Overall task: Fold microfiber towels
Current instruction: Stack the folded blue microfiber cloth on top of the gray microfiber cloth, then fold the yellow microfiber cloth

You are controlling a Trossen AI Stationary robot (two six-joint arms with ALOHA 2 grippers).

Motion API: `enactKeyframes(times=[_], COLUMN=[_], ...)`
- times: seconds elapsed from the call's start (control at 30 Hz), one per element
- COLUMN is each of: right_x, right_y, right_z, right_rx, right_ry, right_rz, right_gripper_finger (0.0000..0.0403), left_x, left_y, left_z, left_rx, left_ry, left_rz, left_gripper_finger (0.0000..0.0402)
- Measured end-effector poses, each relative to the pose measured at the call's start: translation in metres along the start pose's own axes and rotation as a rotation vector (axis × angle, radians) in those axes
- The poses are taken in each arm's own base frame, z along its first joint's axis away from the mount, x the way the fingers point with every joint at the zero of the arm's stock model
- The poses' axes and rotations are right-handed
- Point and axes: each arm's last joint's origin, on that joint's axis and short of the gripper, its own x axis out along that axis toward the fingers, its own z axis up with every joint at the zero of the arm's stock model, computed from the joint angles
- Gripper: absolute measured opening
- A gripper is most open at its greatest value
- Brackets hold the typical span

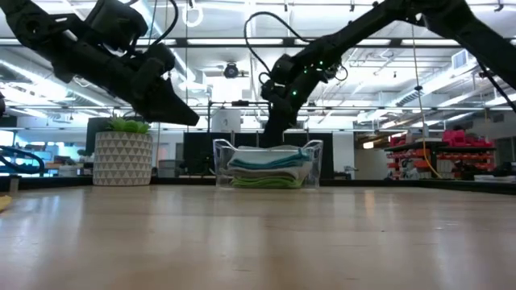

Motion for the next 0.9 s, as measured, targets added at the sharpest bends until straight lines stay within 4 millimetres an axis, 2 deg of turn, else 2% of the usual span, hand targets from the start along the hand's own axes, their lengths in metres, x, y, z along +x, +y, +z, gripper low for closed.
enactKeyframes(times=[0.1,0.2,0.27,0.37,0.57,0.7,0.77,0.9], right_x=[0.010,0.021,0.029,0.038,0.034,0.002,-0.015,-0.034], right_y=[0.006,0.009,0.010,0.009,0.011,0.028,0.040,0.066], right_z=[-0.001,-0.004,-0.006,-0.009,-0.008,0.010,0.021,0.025], right_rx=[-0.021,-0.049,-0.063,-0.052,-0.050,-0.126,-0.172,-0.222], right_ry=[0.023,0.040,0.050,0.058,0.058,-0.010,-0.069,-0.203], right_rz=[0.012,0.025,0.022,0.021,0.030,0.034,0.048,0.079], right_gripper_finger=[0.0160,0.0053,0.0016,0.0029,0.0037,0.0008,0.0008,0.0005], left_x=[0.000,0.000,0.000,0.000,-0.002,-0.005,-0.008,-0.014], left_y=[0.000,-0.001,-0.002,-0.004,-0.010,-0.026,-0.035,-0.054], left_z=[-0.002,-0.003,-0.003,-0.003,-0.004,-0.006,-0.008,-0.006], left_rx=[-0.006,-0.023,-0.024,-0.021,-0.008,0.008,0.005,0.030], left_ry=[0.019,0.031,0.035,0.036,0.038,0.051,0.081,0.145], left_rz=[-0.005,-0.043,-0.066,-0.082,-0.109,-0.179,-0.200,-0.169], left_gripper_finger=[0.0128,0.0109,0.0095,0.0073,0.0042,0.0021,0.0012,0.0009])
